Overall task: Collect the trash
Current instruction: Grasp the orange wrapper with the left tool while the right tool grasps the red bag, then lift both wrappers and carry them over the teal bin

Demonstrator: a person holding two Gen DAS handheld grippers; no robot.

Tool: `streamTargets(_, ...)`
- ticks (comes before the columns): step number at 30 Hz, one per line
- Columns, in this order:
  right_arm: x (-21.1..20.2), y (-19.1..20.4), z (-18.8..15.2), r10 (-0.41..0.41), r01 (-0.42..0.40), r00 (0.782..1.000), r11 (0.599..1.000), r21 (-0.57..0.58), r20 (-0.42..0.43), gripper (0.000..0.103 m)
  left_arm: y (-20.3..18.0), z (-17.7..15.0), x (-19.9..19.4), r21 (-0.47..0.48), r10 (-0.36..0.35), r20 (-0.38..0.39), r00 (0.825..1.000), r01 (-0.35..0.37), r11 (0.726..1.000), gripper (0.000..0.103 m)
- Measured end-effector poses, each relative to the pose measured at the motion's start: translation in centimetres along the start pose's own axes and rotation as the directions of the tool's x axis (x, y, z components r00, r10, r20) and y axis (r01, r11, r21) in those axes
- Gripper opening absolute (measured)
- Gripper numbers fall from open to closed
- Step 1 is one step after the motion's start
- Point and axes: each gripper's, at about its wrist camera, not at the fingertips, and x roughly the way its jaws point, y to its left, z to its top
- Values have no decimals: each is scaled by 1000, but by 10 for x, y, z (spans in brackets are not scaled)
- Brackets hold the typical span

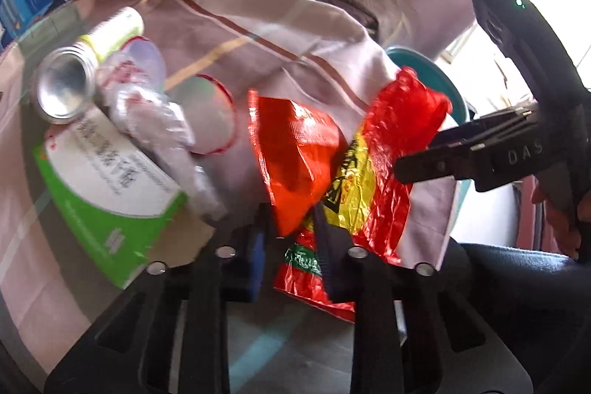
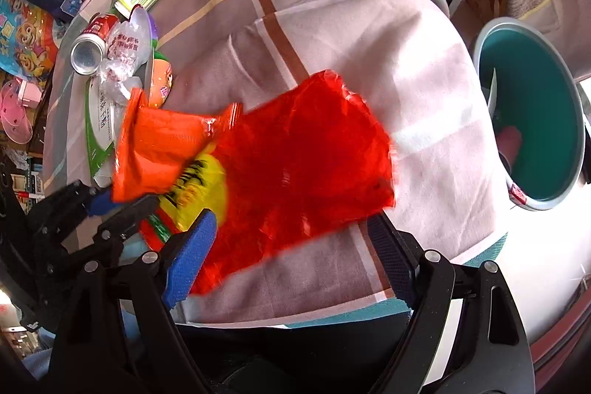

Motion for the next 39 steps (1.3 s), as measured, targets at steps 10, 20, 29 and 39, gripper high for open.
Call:
streamTargets(10,-9,-37,2,31,-33,999,998,52,38,80,1,9,8,-67,-6,-43,999,3,998,41)
streamTargets(20,-10,-51,8,66,-72,986,997,31,152,79,-4,25,18,-96,62,-52,997,-67,993,54)
streamTargets(29,-6,-41,21,113,-108,973,993,-37,200,10,-10,34,23,-129,123,-50,991,-128,983,4)
streamTargets(39,-76,-59,25,86,-81,922,996,-31,377,9,-14,47,-22,-151,169,58,984,-159,976,2)
